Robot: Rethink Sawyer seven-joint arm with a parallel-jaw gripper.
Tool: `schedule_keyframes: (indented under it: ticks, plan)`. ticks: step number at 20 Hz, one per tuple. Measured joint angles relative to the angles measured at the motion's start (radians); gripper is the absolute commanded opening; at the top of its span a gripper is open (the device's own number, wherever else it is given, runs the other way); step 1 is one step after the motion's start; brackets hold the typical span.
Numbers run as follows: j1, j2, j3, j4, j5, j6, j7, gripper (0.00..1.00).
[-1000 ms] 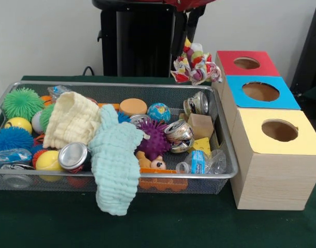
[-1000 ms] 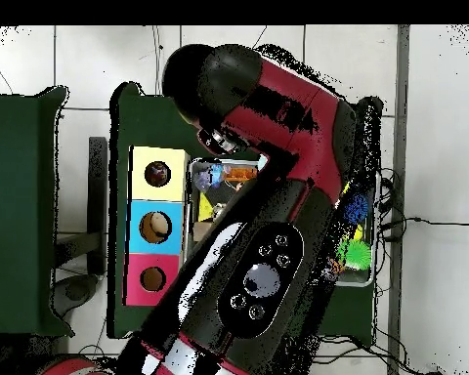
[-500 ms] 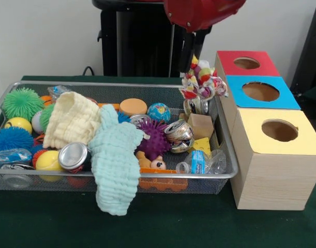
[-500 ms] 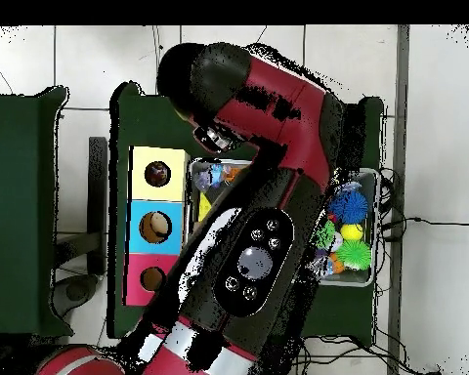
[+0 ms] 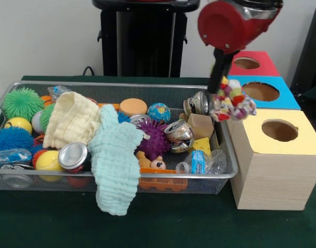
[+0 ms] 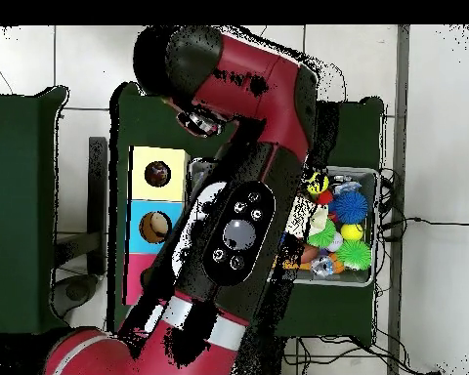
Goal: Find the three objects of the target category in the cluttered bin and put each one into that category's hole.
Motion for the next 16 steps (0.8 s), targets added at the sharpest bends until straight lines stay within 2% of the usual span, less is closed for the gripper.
schedule_keyframes:
  ticks: [9, 16]
  plan:
    - [-0.03, 0.077, -0.002, -0.172, 0.074, 0.059, 0.013, 0.0]
    - [-0.04, 0.13, -0.019, -0.259, 0.12, 0.068, 0.022, 0.0]
